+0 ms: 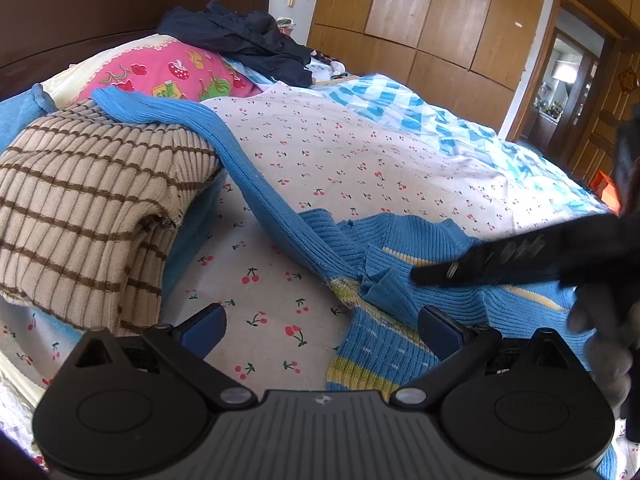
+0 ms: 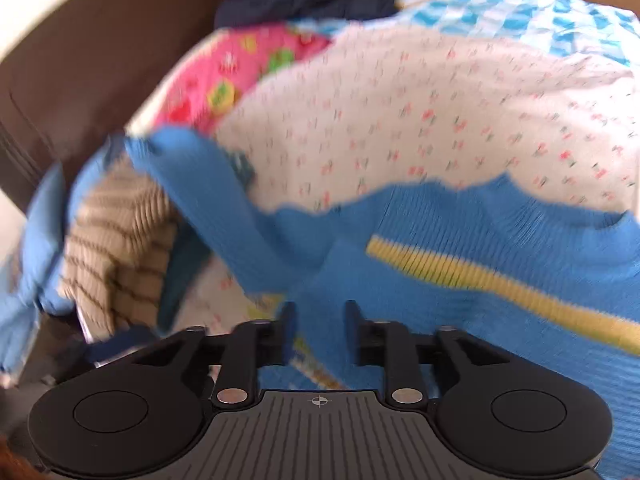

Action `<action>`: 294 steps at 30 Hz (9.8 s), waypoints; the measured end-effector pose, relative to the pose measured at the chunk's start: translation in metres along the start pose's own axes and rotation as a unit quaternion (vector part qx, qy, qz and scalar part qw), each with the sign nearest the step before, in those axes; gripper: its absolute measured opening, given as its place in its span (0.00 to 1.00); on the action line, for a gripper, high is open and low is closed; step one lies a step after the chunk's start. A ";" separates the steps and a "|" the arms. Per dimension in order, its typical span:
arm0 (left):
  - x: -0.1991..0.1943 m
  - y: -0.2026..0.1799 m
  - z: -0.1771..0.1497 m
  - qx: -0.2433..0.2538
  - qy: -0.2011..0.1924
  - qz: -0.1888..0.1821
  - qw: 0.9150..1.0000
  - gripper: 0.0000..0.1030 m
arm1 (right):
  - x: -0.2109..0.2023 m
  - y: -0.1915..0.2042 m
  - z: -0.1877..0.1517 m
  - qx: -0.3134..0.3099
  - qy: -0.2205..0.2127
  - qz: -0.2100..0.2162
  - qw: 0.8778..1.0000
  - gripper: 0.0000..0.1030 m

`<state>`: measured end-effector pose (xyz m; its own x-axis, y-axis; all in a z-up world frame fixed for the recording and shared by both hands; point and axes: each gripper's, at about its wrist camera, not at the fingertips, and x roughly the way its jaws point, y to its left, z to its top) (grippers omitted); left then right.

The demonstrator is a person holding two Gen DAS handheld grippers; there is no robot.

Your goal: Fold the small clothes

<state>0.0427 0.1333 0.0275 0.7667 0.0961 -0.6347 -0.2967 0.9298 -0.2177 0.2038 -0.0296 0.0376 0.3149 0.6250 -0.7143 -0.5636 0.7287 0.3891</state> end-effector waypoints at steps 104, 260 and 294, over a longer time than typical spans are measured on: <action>0.040 -0.056 -0.012 0.073 0.036 -0.134 0.988 0.53 | -0.093 -0.142 -0.139 0.461 -0.190 -0.041 0.866 0.34; -0.024 -0.009 -0.041 -0.018 0.340 -0.155 0.927 0.16 | -0.204 -0.087 -0.260 0.391 -0.065 0.039 0.917 0.07; 0.081 0.010 0.052 -0.128 0.091 -0.134 0.978 0.47 | -0.143 -0.164 -0.102 0.286 -0.171 -0.193 0.923 0.31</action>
<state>0.1310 0.1690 0.0121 0.7289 -0.2249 -0.6466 -0.2507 0.7912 -0.5578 0.1736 -0.2667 0.0166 0.6854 0.2688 -0.6768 0.1061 0.8826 0.4580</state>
